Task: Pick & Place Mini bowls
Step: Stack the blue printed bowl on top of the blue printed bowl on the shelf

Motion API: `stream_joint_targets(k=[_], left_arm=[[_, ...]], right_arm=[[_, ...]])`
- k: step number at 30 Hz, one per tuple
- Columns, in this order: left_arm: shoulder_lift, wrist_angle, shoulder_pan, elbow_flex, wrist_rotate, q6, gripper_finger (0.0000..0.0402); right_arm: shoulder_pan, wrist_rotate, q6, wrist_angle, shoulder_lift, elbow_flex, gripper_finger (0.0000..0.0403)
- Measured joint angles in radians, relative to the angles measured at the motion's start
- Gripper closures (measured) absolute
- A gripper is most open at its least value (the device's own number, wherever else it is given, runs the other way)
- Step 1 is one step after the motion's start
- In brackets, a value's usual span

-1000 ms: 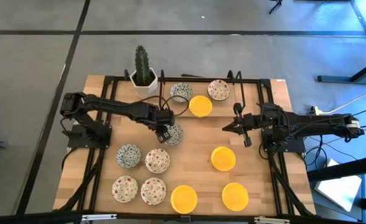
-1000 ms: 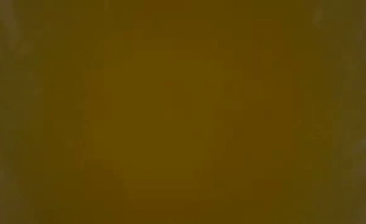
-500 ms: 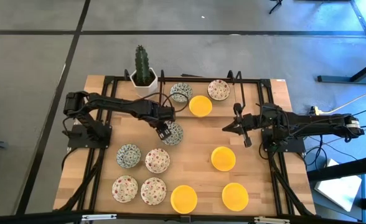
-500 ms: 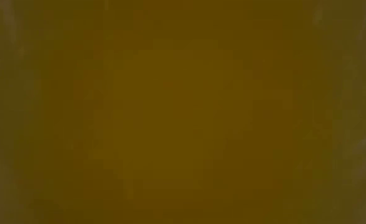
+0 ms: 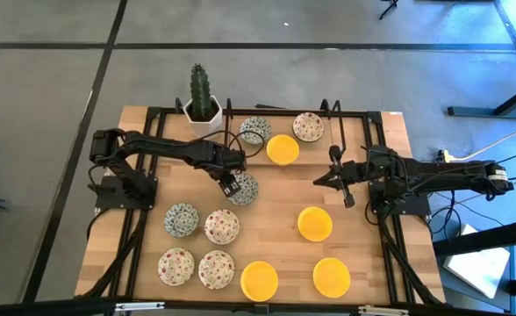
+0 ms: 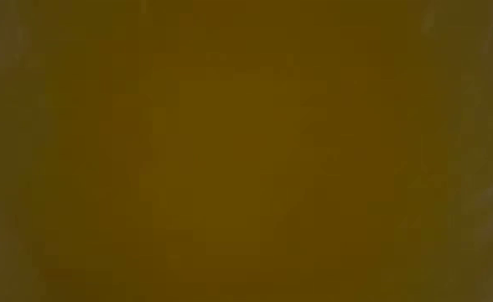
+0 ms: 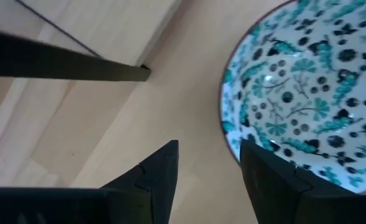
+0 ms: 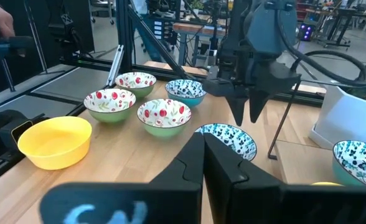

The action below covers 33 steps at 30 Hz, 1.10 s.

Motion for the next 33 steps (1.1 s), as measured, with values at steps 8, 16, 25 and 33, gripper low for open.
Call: stream_joint_targets(k=[8, 16, 25, 33], left_arm=[[0.000, 0.015, 0.004, -0.014, 0.001, -0.001, 0.0238], [0.000, 0.016, 0.004, -0.014, 0.003, -0.016, 0.0237], [0.000, 0.019, 0.004, -0.013, 0.048, -0.045, 0.0236], [0.009, 0.066, 0.004, -0.013, 0.074, -0.081, 0.0235]], right_arm=[[0.000, 0.000, 0.003, -0.001, 0.000, 0.000, 0.0395], [0.000, 0.000, 0.003, 0.000, 0.000, 0.000, 0.0395], [0.000, 0.000, 0.004, 0.004, 0.000, 0.000, 0.0395], [0.000, -0.027, 0.007, 0.004, 0.000, 0.000, 0.0395]])
